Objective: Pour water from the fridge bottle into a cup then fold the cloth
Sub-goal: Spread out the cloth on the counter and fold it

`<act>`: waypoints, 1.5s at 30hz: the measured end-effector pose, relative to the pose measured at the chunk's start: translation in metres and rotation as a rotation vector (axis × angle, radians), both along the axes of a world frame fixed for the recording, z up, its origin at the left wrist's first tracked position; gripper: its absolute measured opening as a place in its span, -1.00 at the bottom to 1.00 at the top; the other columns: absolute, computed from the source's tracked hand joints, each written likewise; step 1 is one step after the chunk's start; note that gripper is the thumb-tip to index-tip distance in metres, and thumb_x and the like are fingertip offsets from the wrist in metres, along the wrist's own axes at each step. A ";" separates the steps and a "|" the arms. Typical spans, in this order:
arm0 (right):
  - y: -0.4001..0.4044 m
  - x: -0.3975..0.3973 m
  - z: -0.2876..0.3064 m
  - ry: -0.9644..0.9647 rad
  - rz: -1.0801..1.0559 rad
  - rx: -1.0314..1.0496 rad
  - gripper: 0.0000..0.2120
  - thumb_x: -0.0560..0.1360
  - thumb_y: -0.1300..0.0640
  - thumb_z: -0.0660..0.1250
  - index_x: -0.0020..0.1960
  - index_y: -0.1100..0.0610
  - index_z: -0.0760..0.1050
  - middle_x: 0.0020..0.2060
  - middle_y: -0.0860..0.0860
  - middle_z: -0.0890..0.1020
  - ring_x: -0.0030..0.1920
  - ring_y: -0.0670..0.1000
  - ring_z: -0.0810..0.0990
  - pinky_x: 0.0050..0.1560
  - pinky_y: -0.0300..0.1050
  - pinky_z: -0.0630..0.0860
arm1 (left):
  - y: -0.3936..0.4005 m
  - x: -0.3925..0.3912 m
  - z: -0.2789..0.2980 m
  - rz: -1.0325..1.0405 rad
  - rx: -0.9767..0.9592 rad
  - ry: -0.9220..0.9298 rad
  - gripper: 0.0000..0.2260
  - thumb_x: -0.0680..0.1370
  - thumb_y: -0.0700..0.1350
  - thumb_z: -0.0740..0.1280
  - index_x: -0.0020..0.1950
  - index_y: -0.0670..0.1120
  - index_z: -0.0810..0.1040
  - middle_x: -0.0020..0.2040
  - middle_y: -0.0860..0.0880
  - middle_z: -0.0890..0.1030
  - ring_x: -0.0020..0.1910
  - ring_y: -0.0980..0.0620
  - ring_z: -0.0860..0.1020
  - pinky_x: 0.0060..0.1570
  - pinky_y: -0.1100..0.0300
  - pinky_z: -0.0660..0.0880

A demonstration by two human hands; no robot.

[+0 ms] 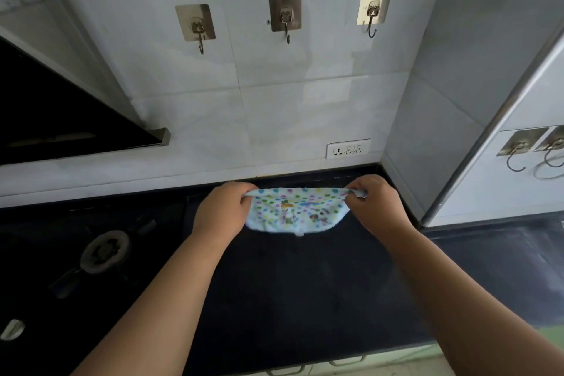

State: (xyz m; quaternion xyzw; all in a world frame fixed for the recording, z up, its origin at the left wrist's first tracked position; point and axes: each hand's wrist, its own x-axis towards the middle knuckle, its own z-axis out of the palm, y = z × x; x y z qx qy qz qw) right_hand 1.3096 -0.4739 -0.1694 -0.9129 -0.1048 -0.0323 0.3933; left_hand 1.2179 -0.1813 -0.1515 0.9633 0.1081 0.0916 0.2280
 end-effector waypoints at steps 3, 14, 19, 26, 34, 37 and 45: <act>-0.009 -0.019 -0.025 0.046 0.011 -0.034 -0.90 0.49 0.20 0.46 -0.01 0.07 0.67 0.00 -0.08 0.56 -0.05 -0.07 0.55 -0.10 -0.33 0.38 | -0.005 -0.023 -0.032 -0.021 0.083 0.018 -0.75 0.66 -0.04 0.33 0.30 0.15 0.65 0.12 0.14 0.66 0.01 0.12 0.60 -0.09 0.12 0.62; -0.035 -0.114 -0.145 0.598 0.267 -0.510 -0.80 0.54 0.13 0.30 -0.07 -0.11 0.65 0.08 -0.06 0.71 0.09 -0.02 0.68 0.11 -0.19 0.58 | -0.041 -0.134 -0.165 -0.104 0.022 0.627 -0.79 0.59 0.02 0.29 0.15 0.16 0.67 0.13 0.17 0.66 0.11 0.11 0.63 -0.01 0.17 0.55; -0.036 -0.101 -0.134 0.650 0.333 -0.582 -0.84 0.48 0.04 0.29 -0.14 0.00 0.65 -0.15 -0.07 0.64 -0.03 -0.02 0.64 -0.07 -0.20 0.55 | -0.032 -0.124 -0.152 -0.076 -0.045 0.719 -0.90 0.50 0.07 0.30 -0.17 0.11 0.57 -0.20 0.16 0.67 -0.20 0.17 0.67 -0.18 0.21 0.54; -0.009 -0.051 -0.119 0.531 0.212 -0.387 -0.81 0.52 0.13 0.29 -0.13 -0.09 0.64 -0.05 -0.09 0.69 0.08 0.01 0.64 0.00 -0.22 0.46 | -0.024 -0.079 -0.150 0.231 -0.399 0.398 -0.86 0.57 -0.12 0.31 0.00 0.09 0.64 -0.11 0.07 0.70 -0.21 0.12 0.72 -0.11 0.03 0.70; -0.002 -0.049 -0.157 0.636 0.138 -0.460 -0.45 0.55 0.03 0.37 0.53 -0.17 0.39 0.63 0.00 0.14 0.57 0.25 0.20 0.38 0.04 0.44 | -0.038 -0.083 -0.203 0.176 -0.325 0.547 -0.31 0.58 -0.07 0.42 0.65 0.06 0.19 0.64 -0.07 0.16 0.52 -0.07 0.37 0.42 0.01 0.46; 0.001 -0.062 -0.174 0.770 0.132 -0.474 -0.49 0.55 -0.04 0.38 0.49 -0.10 0.45 0.48 0.09 0.38 0.40 0.19 0.46 0.31 -0.02 0.52 | -0.041 -0.089 -0.216 0.224 -0.444 0.683 -0.32 0.55 -0.07 0.37 0.65 0.09 0.21 0.57 -0.07 0.25 0.43 -0.08 0.44 0.35 0.04 0.50; 0.003 -0.067 -0.202 0.902 0.050 -0.348 -0.56 0.51 0.13 0.45 0.38 -0.05 0.58 0.34 0.08 0.47 0.19 0.10 0.59 0.13 -0.12 0.61 | -0.041 -0.081 -0.227 0.315 -0.683 0.722 -0.40 0.54 -0.12 0.44 0.55 0.19 0.40 0.46 -0.04 0.41 0.17 0.04 0.49 -0.05 0.29 0.47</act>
